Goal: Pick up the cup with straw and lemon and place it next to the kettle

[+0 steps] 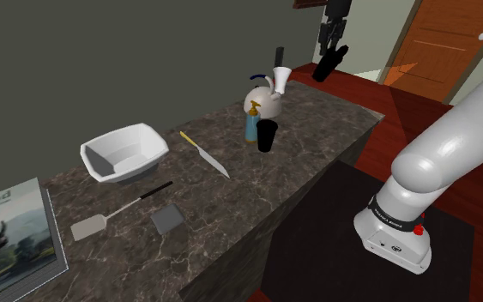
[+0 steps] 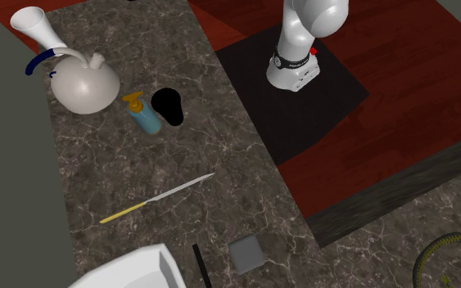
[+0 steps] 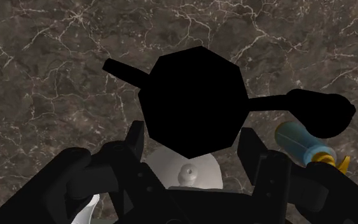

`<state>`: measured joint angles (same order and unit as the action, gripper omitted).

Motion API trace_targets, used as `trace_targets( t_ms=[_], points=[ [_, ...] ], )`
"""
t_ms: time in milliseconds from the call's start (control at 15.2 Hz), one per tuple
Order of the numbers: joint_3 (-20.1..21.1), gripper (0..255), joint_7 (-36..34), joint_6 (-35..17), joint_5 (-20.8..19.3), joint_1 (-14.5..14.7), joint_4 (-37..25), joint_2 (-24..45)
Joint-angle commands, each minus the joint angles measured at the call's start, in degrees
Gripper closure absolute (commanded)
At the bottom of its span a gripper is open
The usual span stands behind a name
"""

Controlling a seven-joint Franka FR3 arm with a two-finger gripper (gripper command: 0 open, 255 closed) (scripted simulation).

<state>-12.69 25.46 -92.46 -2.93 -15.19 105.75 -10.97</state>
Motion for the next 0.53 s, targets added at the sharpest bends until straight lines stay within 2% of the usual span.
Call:
trace_targets(
  t_ms=[0, 462],
  points=[
    [-0.11, 255, 0.13, -1.51, -0.08, -0.09, 1.68, -0.23],
    [-0.22, 255, -0.01, -6.92, -0.21, -0.18, 7.42, -0.56]
  ],
)
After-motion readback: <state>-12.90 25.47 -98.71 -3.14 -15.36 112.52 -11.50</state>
